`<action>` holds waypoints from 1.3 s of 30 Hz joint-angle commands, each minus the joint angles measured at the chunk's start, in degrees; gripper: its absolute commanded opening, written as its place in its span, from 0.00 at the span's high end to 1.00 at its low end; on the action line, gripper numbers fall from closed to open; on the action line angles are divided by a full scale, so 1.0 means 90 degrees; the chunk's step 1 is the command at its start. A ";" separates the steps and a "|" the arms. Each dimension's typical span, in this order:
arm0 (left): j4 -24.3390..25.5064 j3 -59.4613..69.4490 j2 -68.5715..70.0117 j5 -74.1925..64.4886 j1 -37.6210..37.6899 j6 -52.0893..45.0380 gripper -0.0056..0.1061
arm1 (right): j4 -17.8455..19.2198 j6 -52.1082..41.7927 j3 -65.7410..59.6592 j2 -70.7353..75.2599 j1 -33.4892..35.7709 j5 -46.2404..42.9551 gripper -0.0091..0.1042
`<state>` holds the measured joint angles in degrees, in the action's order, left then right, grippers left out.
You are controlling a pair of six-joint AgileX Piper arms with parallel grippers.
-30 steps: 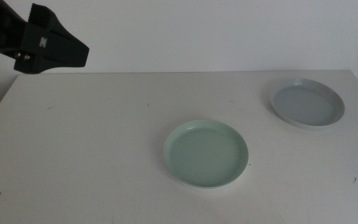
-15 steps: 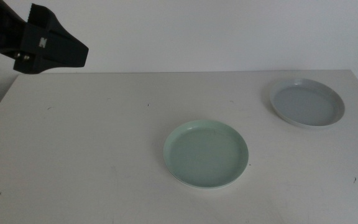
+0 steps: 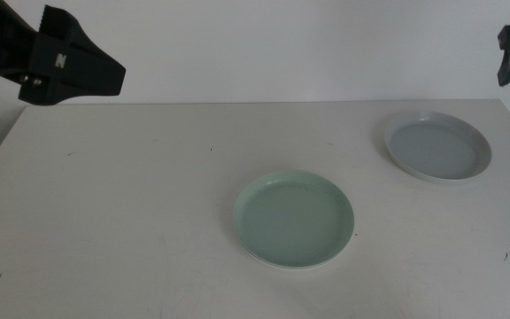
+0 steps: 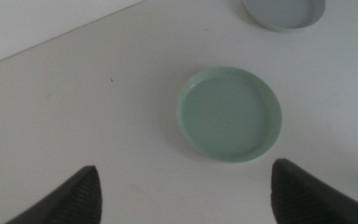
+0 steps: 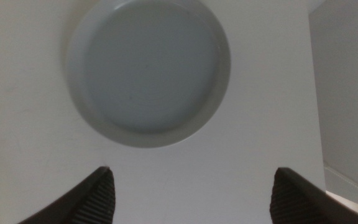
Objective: Stack the three bowls on top of each other.
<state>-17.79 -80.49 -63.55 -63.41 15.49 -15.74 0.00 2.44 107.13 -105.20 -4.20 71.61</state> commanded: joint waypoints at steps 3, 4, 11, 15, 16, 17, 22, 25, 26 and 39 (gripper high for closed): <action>-0.0142 -0.0155 0.0124 0.0357 -0.0009 0.0044 0.01 | -0.0090 -0.0334 0.0560 -0.0371 -0.0395 0.0154 0.36; -0.0142 -0.0155 0.0124 0.0357 -0.0009 0.0044 0.01 | -0.0090 -0.0390 0.0654 -0.0529 -0.0467 0.0109 0.36; -0.0142 -0.0155 0.0124 0.0357 -0.0009 0.0044 0.01 | -0.0558 -0.0576 0.1398 -0.1544 -0.0847 0.0070 0.37; -0.0142 -0.0155 0.0124 0.0357 -0.0009 0.0044 0.01 | -0.0598 -0.0688 0.1714 -0.2074 -0.0877 -0.0037 0.39; -0.0142 -0.0155 0.0124 0.0357 -0.0009 0.0044 0.01 | -0.0605 -0.0688 0.1768 -0.2182 -0.0877 -0.0100 0.40; -0.0142 -0.0155 0.0124 0.0357 -0.0009 0.0044 0.01 | -0.0612 -0.0688 0.1816 -0.2286 -0.0877 -0.0168 0.41; -0.0137 -0.0155 0.0124 0.0357 -0.0009 0.0044 0.01 | -0.0622 -0.0688 0.1882 -0.2620 -0.0877 -0.0522 0.45; -0.0137 -0.0155 0.0124 0.0357 -0.0009 0.0044 0.01 | -0.0613 -0.0688 0.1876 -0.2765 -0.0877 -0.0657 0.47; -0.0137 -0.0155 0.0124 0.0357 -0.0009 0.0044 0.01 | -0.0613 -0.0688 0.1876 -0.2819 -0.0877 -0.0672 0.47; -0.0137 -0.0155 0.0124 0.0357 -0.0009 0.0044 0.01 | -0.0821 -0.0695 0.1876 -0.3222 -0.0877 -0.1085 0.53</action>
<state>-17.72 -80.49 -63.55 -63.41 15.49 -15.74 -7.13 -3.28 122.03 -137.95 -11.72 63.49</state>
